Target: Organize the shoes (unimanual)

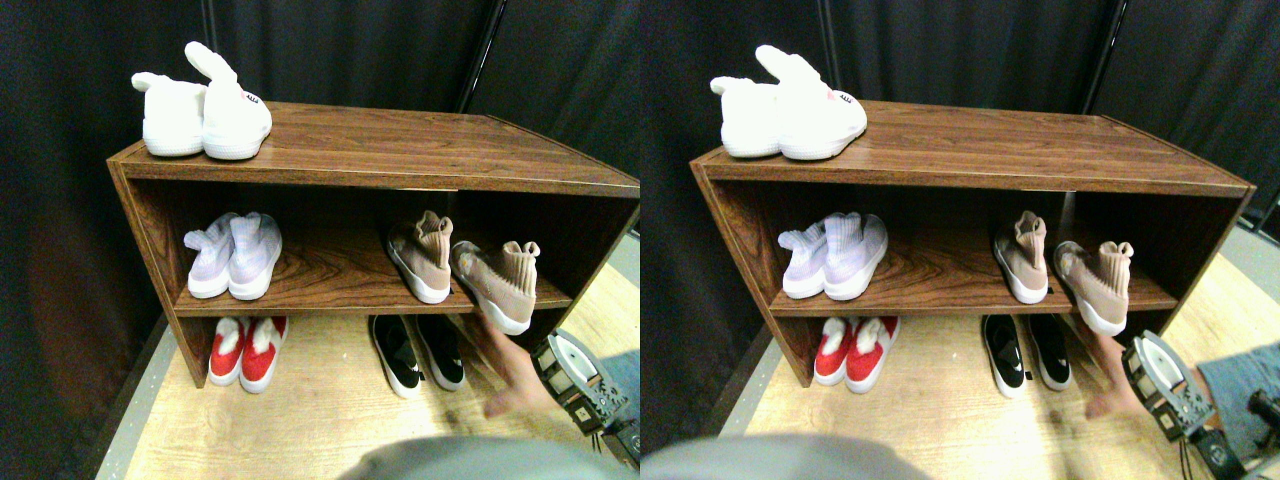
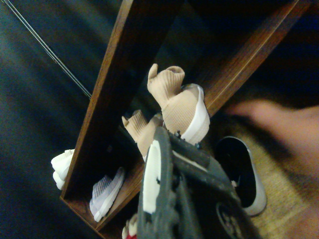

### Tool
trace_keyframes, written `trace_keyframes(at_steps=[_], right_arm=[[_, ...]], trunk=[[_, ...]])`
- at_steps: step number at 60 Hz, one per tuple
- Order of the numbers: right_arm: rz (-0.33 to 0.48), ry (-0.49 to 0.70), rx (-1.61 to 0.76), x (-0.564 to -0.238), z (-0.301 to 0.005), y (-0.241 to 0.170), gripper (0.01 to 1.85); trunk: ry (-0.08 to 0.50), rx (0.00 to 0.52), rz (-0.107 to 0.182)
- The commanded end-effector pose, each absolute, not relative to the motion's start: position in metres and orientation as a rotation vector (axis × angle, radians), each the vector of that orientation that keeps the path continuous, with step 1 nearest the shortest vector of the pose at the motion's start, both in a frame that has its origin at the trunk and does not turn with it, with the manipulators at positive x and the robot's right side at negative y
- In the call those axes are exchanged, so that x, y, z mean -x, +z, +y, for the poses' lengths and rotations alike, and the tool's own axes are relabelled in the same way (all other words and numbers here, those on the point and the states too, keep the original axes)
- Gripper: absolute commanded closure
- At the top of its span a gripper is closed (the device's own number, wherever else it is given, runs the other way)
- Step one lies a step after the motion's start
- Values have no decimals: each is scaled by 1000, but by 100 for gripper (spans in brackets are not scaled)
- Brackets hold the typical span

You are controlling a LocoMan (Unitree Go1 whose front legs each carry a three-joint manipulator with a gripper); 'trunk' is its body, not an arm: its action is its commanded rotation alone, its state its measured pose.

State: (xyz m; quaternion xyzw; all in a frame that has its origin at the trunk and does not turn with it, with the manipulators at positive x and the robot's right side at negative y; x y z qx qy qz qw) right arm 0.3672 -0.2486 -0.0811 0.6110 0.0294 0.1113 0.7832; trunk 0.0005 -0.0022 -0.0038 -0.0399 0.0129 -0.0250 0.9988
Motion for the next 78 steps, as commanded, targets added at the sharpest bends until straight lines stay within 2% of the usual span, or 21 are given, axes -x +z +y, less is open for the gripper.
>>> trace_keyframes(at_steps=[1,17,18,19,20,21,22,24,28,35,45,68,78], right_arm=[[33,264,-1301,-365,-245,-72,180],[15,223,-1313,-362,-243,-69,180],[22,219,-1330,-362,-243,-69,170],[22,219,-1330,-362,-243,-69,170],[20,208,-1327,-361,-242,-68,139],[18,203,-1317,-361,-242,-68,123],[9,202,-1274,-360,-242,-67,93],[-16,193,-1173,-359,-242,-68,48],[-20,191,-1126,-360,-242,-69,2],[-29,180,-1098,-364,-241,-71,1],[-19,158,-1187,-378,-239,-75,1],[64,111,-1256,-424,-237,-83,1],[104,127,-1291,-445,-232,-91,1]], trunk=[[-50,88,19],[-61,85,17],[-61,85,17],[-61,85,17],[-61,85,17],[-61,85,17],[-61,85,17],[-64,83,18],[-64,83,18],[-64,83,14],[-64,85,13],[-50,98,3],[-37,106,1]])
